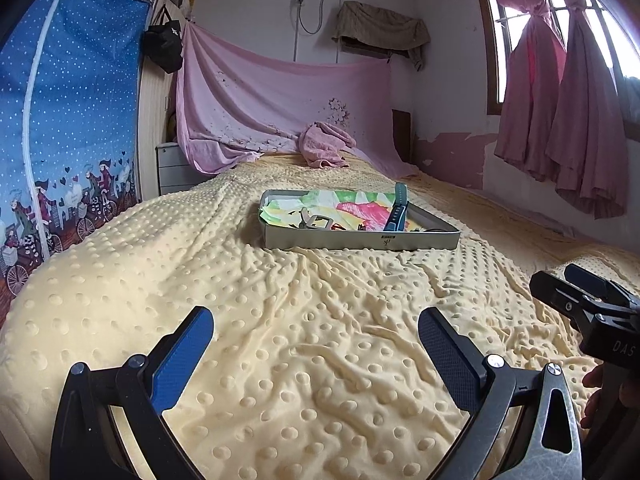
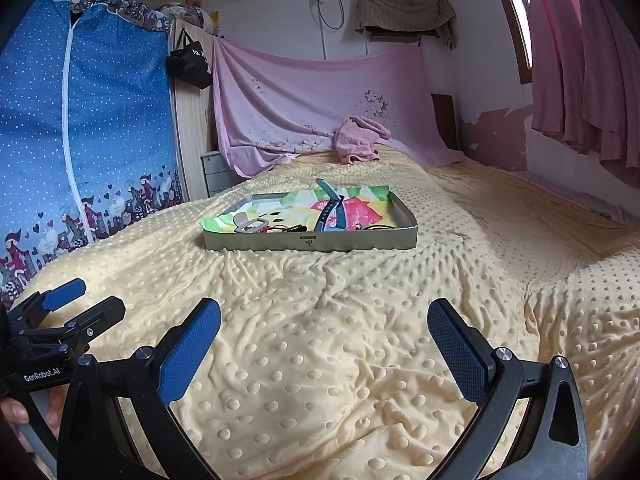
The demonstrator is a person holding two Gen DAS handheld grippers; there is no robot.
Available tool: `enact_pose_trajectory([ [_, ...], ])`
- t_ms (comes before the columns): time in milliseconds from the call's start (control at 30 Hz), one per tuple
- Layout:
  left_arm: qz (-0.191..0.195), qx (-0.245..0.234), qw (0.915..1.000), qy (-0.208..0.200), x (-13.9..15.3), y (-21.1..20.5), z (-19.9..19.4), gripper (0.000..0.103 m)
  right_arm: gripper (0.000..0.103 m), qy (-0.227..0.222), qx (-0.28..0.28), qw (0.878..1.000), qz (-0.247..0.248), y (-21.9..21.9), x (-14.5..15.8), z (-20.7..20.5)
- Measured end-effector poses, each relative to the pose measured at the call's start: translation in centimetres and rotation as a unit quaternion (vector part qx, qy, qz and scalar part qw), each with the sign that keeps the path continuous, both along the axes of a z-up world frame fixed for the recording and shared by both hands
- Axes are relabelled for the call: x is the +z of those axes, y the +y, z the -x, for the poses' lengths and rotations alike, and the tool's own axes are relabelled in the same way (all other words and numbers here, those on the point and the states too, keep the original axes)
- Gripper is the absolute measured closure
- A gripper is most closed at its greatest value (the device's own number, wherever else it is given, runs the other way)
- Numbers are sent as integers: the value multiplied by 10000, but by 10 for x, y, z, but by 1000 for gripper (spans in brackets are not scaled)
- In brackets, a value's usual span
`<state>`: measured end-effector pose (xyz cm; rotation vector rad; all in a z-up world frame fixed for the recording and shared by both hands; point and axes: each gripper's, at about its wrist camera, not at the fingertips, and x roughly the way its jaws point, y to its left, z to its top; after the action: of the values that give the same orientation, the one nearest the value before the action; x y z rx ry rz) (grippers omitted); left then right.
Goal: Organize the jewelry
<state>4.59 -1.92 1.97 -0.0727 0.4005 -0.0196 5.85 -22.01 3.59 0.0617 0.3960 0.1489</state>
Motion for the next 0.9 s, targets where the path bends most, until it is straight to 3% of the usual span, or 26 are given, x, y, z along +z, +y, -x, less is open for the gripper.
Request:
enact_pose_trajectory([
  [900, 37, 24, 9999, -111, 2, 1, 1, 0, 1, -78, -12, 10000, -23, 4, 1, 1],
])
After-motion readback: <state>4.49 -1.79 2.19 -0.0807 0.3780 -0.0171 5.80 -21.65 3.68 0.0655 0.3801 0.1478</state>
